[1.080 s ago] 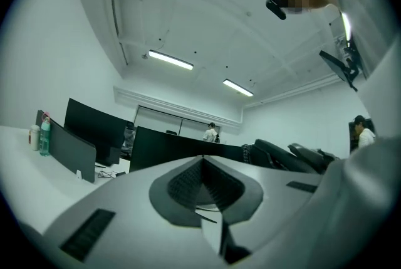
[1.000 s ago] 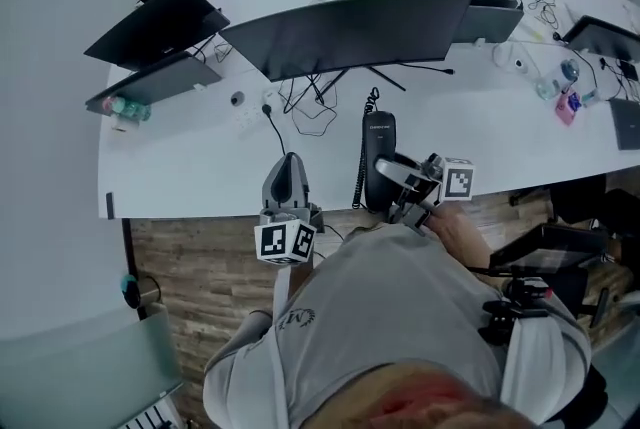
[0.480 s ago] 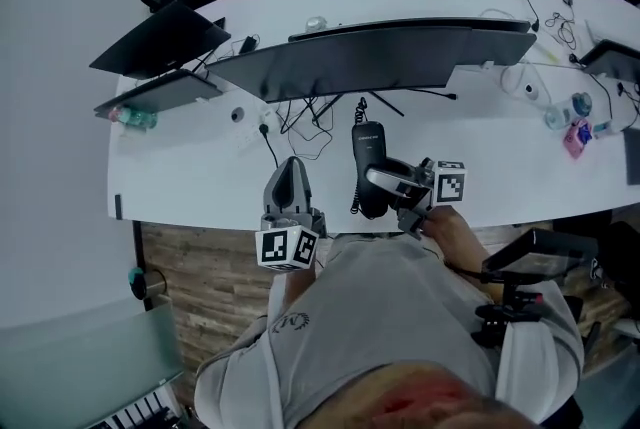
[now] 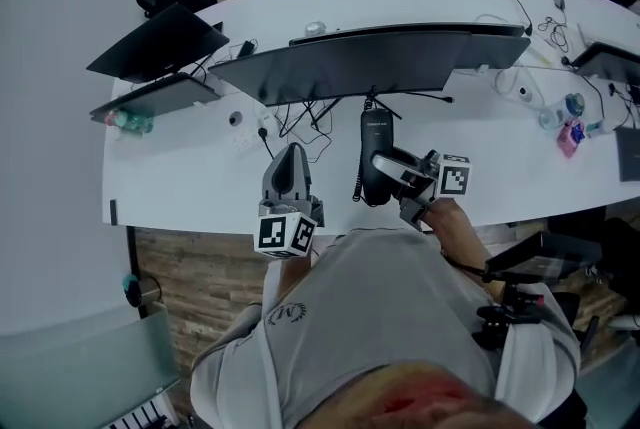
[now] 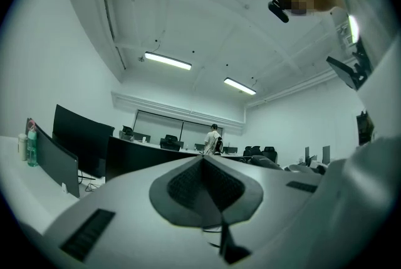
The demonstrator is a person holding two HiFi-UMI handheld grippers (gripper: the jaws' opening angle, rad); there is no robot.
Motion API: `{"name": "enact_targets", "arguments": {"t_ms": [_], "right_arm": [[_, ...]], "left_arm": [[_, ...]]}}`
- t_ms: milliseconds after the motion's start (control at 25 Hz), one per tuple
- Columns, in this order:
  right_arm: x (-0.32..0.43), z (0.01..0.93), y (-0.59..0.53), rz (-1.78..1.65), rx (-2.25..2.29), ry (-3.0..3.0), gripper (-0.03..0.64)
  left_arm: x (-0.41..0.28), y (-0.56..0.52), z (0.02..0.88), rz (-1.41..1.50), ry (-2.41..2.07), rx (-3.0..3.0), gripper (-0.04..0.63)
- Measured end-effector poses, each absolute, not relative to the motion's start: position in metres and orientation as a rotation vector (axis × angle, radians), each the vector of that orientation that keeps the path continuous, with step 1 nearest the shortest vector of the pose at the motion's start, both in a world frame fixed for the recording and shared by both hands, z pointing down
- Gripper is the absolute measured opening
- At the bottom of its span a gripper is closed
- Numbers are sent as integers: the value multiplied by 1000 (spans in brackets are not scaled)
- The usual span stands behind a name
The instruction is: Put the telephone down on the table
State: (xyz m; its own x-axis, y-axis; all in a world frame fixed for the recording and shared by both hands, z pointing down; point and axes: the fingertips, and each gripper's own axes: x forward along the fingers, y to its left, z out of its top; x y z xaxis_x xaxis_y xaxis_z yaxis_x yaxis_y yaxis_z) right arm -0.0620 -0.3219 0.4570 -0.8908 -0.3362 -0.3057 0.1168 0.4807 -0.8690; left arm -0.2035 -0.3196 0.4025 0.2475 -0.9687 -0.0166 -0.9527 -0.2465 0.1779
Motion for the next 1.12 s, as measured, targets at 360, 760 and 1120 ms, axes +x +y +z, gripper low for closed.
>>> {"name": "enact_targets", "arguments": {"t_ms": [360, 760, 1120], "right_arm": [[-72, 449, -317, -1378, -214, 2316, 296], [-88, 483, -316, -1476, -236, 2328, 296], [-106, 558, -318, -1639, -247, 2353, 296]], "left_arm": [[-208, -319, 414, -254, -1786, 2356, 11], [-230, -306, 426, -220, -1822, 2316, 11], [-254, -289, 434, -184, -1891, 2256, 11]]}}
